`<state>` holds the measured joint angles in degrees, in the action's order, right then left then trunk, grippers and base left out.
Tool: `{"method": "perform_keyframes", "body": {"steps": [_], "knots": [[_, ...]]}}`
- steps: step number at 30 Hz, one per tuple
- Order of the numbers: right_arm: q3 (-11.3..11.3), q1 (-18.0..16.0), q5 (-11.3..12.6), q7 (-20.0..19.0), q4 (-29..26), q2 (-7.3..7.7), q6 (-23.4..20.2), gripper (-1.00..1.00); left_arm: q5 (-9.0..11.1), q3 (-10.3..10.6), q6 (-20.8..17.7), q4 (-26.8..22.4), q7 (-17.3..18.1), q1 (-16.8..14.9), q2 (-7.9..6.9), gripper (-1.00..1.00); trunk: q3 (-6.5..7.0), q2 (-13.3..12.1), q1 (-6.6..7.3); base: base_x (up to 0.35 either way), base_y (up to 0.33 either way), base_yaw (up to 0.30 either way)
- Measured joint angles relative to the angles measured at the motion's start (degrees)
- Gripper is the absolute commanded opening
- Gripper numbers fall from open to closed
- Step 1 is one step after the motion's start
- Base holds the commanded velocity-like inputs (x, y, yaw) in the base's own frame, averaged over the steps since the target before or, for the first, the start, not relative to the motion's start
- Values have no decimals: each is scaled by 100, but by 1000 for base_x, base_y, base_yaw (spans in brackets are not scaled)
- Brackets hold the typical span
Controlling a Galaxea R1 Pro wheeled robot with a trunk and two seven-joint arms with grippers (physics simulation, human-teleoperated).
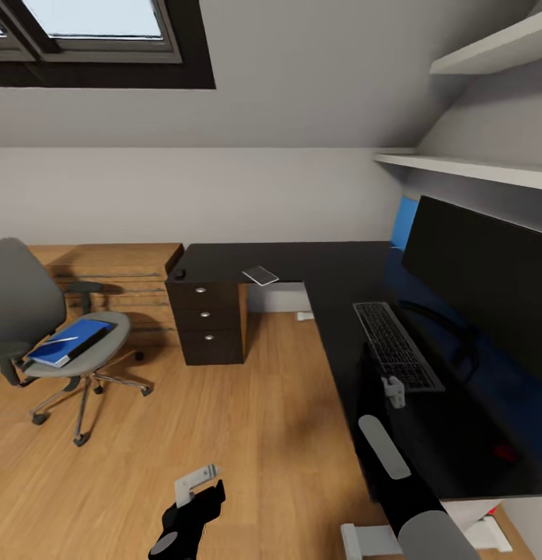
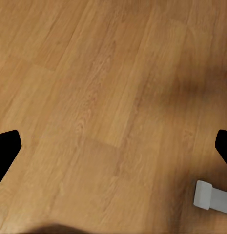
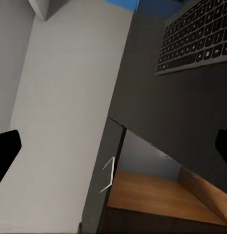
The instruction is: In the bedroom, organize the workspace by keeping the computer under the desk, ensuring the monitor is on the desk, placing the keyboard on the desk next to the monitor, placing the mouse on the desk next to the keyboard, moving the folder from the swivel chair onto the desk next to the mouse, stacking the notebook on top of the folder with the pen on top of the notebook, and positioning the swivel chair next to the desk.
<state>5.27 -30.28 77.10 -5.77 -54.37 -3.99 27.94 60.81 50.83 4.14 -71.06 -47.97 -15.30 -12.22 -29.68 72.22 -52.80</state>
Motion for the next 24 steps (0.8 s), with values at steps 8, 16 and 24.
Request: {"method": "perform_keyframes", "body": {"steps": [8, 16, 24], "knots": [[-1, 0, 8, -62, 23, 1, 7, 100, 0, -8, -2, 1, -13, -5, -4, 100, 1, 0, 3, 201, 233, 13], [0, -1, 1, -58, 31, -6, 9, 100, 5, 25, -9, 9, -13, -3, 22, 100, 43, 1, 3, 323, 19, 155], [6, 0, -11, -57, 36, -7, 39, 100, 21, 35, -14, 23, -10, -1, 26, 100, 110, 1, 3, 307, 21, 29]]}}
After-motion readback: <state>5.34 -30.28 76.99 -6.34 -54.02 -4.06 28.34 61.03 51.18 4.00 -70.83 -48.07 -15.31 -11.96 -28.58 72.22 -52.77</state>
